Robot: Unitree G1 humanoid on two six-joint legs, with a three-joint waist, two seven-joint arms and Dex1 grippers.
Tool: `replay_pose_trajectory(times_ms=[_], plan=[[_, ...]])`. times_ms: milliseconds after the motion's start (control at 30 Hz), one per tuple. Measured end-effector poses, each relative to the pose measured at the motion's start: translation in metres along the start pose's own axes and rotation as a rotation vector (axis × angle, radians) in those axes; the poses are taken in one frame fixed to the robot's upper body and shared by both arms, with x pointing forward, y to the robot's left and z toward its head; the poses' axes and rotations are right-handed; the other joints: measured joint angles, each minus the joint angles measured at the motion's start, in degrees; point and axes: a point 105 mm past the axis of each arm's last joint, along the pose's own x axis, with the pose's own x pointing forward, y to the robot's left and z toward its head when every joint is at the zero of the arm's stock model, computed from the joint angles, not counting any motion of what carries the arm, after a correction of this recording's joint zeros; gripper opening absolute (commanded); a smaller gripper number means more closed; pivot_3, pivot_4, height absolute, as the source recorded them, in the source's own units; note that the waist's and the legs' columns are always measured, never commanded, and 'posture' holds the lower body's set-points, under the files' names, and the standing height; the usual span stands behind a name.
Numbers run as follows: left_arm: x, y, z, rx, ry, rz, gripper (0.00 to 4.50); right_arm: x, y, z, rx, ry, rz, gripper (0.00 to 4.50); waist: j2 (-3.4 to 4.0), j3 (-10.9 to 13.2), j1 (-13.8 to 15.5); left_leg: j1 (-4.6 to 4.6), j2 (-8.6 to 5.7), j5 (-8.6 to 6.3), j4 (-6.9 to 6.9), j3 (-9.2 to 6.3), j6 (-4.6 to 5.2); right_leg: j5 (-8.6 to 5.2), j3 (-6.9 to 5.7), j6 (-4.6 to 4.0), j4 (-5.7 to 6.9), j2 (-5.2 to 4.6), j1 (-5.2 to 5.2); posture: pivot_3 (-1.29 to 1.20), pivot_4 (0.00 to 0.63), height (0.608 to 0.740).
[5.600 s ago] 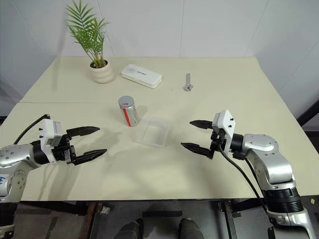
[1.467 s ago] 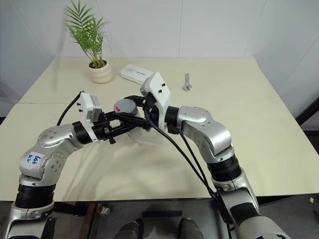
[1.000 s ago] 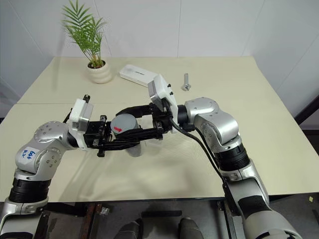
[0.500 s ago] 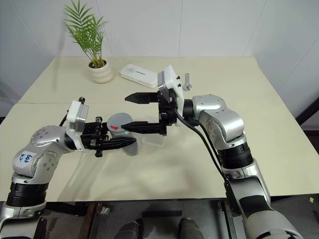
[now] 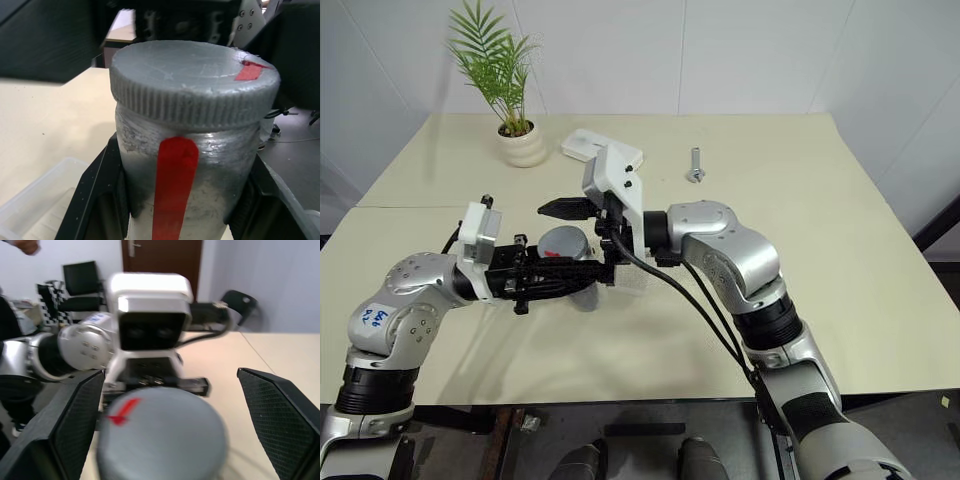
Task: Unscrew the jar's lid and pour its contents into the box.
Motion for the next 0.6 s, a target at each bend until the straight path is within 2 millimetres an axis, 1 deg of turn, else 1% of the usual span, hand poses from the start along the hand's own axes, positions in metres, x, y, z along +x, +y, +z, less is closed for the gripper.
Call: replay_pose_trajectory(times_ms=[333,400,600], plan=[[0.0,0.003,0.0,-0.002,0.001,0.024,1.96,-0.002,-0.005,0.0,-0.029,0.009,0.007,4.46,0.0,0.0,0.0,0.0,0.0,0.0,-0.02,0.0,0.01,-0.01,-0.01,-0.02,0.01,0.0,-0.01,0.0,0.15,0.74],[-0.001,0.004,-0.001,-0.005,0.006,0.03,1.96,-0.008,-0.007,0.0,-0.046,0.022,0.01,4.46,0.0,0.0,0.1,-0.01,0.0,0.0,-0.01,0.0,0.01,-0.01,-0.01,-0.01,0.0,0.0,-0.01,0.0,0.15,0.74],[-0.006,0.009,-0.004,-0.017,0.015,0.067,1.96,-0.036,-0.016,-0.007,-0.06,0.094,-0.014,4.46,0.0,0.0,0.0,0.0,0.0,-0.01,-0.02,0.01,0.01,-0.01,-0.01,-0.01,-0.01,0.0,-0.01,0.0,0.15,0.74]])
